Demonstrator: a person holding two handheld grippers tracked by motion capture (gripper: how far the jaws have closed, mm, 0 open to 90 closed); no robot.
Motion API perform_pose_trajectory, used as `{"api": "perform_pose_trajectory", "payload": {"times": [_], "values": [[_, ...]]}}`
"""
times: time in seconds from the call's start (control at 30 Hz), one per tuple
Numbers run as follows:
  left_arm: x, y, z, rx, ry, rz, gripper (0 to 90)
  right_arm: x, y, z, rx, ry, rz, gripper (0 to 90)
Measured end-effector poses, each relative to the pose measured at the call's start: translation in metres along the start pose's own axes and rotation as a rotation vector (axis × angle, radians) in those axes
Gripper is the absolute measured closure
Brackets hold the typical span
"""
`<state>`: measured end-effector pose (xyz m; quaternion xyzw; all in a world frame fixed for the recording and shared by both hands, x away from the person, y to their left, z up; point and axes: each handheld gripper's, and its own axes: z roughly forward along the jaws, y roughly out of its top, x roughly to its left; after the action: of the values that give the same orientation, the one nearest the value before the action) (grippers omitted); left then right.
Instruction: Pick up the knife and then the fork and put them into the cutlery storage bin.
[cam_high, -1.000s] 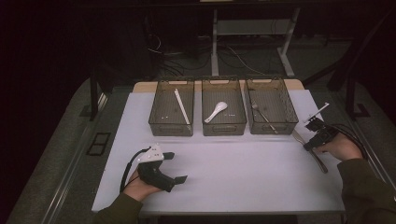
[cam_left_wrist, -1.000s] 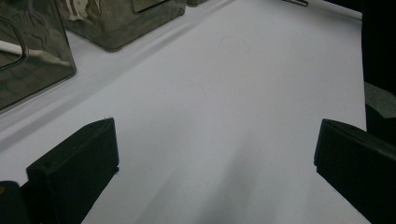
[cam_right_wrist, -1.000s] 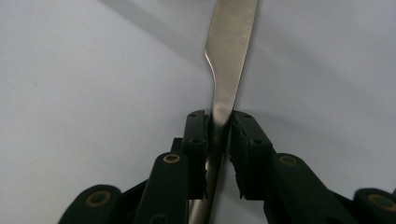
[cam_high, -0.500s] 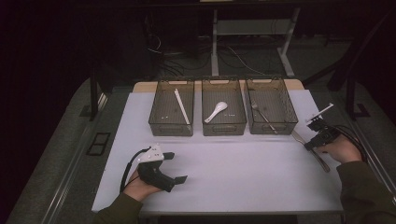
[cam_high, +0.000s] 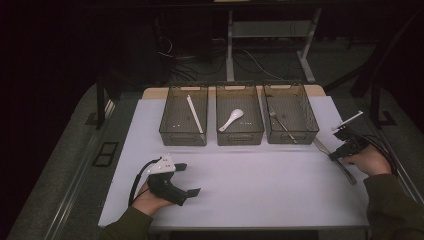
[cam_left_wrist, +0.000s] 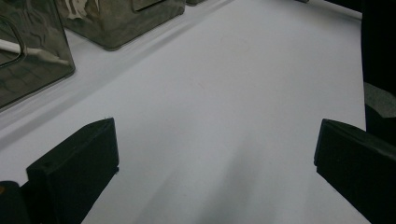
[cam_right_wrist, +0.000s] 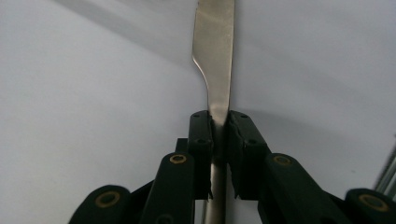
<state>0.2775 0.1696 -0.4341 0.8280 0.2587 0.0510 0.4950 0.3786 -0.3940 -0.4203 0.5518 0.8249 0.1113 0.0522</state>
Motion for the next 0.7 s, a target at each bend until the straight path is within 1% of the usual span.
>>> {"api": "perform_pose_trajectory", "payload": {"times": [0.03,0.07,0.2,0.6,0.63,0.7], "values": [[0.0,0.0,0.0,0.0,-0.001,-0.001,0.0,-0.002,-0.001,-0.001,-0.006,0.0,0.009,79.6],[0.0,0.0,0.0,0.001,0.0,-0.001,0.0,-0.004,-0.003,-0.003,-0.012,0.01,0.017,79.5],[0.0,0.0,0.001,0.002,-0.001,-0.002,0.0,-0.01,-0.006,-0.011,-0.033,0.004,0.032,79.5],[-0.001,0.0,0.001,0.0,0.0,-0.003,0.0,-0.015,-0.004,-0.033,-0.083,-0.001,0.05,79.9],[-0.001,0.0,0.001,0.0,0.0,-0.002,0.0,-0.015,-0.003,-0.035,-0.094,-0.005,0.048,79.9],[-0.001,0.0,0.0,0.0,0.0,-0.001,0.0,-0.015,-0.002,-0.038,-0.099,-0.004,0.048,80.0]]}}
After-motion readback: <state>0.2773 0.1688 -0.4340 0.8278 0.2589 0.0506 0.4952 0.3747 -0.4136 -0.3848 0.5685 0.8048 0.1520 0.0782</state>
